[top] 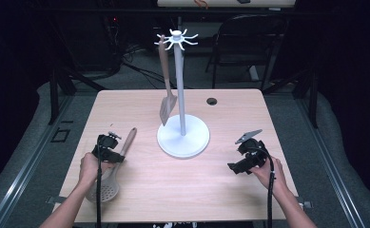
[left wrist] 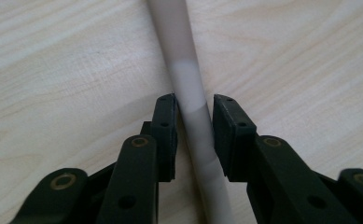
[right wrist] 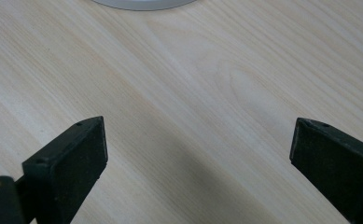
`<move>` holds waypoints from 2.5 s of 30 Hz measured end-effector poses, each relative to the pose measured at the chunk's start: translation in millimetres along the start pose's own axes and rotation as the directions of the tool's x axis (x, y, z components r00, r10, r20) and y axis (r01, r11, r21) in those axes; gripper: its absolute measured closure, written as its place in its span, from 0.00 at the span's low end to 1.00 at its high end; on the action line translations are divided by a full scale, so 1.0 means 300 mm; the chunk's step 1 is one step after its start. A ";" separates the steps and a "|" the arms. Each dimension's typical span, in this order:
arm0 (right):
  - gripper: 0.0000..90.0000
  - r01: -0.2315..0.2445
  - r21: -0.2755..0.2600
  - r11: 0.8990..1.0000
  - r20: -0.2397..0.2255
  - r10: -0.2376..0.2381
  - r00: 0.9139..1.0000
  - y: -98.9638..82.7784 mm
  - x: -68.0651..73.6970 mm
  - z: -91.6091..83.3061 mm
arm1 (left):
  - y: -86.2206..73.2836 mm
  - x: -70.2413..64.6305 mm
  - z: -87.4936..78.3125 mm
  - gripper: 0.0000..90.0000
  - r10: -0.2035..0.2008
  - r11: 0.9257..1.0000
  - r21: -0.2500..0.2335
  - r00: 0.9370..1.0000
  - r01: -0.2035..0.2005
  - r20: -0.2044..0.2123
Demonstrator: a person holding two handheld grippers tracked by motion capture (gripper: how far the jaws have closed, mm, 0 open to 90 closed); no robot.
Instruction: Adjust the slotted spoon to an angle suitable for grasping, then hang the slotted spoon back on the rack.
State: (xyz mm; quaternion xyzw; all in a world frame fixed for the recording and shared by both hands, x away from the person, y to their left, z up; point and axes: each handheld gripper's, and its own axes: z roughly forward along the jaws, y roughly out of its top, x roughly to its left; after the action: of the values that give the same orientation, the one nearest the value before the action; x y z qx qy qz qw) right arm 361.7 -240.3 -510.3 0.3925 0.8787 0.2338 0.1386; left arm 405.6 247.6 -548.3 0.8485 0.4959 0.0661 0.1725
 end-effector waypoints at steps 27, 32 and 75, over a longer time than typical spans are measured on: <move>0.04 0.005 -0.001 1.000 0.000 -0.005 1.000 -0.002 -0.005 -0.002 | 0.007 -0.024 -0.007 0.85 0.052 0.999 0.000 0.998 -0.052 0.018; 0.04 0.013 0.018 1.000 0.009 -0.013 1.000 0.006 -0.005 0.000 | -0.020 -0.010 -0.042 0.86 0.028 0.997 -0.077 0.999 -0.025 0.037; 0.04 0.001 0.011 1.000 0.006 -0.002 1.000 -0.014 -0.010 0.006 | -0.033 -0.158 -0.348 0.86 0.145 0.749 -0.655 0.989 -0.105 0.007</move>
State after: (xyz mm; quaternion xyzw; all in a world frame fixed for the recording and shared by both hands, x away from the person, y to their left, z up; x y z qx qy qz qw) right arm 361.9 -244.4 -513.8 0.3933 0.8799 0.2276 0.1392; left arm 344.2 234.6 -451.7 0.7680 0.3787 0.2214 0.4666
